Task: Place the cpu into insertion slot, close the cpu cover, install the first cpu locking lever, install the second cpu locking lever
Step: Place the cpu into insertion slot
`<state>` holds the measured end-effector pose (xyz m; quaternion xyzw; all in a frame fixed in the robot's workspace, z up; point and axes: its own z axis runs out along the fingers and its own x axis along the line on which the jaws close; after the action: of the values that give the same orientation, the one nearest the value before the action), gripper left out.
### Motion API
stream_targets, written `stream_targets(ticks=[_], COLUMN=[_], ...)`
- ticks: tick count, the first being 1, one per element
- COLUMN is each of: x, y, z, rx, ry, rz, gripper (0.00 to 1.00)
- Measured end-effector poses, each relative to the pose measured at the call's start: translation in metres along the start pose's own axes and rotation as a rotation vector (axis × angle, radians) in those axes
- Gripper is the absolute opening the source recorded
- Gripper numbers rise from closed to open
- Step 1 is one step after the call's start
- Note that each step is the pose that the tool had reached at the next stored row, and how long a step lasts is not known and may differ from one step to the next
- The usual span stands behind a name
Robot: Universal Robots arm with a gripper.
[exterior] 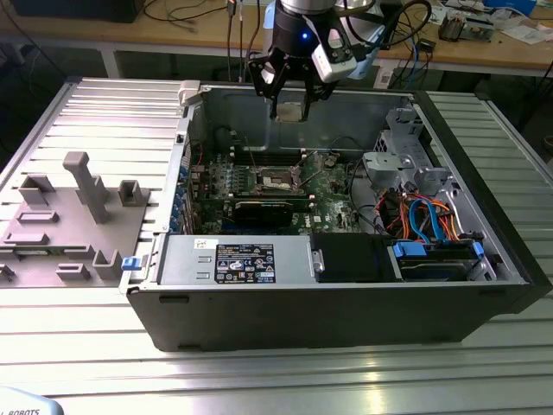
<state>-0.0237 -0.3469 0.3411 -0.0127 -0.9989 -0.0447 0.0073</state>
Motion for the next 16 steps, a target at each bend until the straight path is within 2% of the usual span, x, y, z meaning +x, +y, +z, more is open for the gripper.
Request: stream_targets(ticks=[16], x=[0.0000], y=[-0.0003], z=[0.0030], rx=[0.0000], ry=[0.0000], rz=[0.000], gripper=[0.54])
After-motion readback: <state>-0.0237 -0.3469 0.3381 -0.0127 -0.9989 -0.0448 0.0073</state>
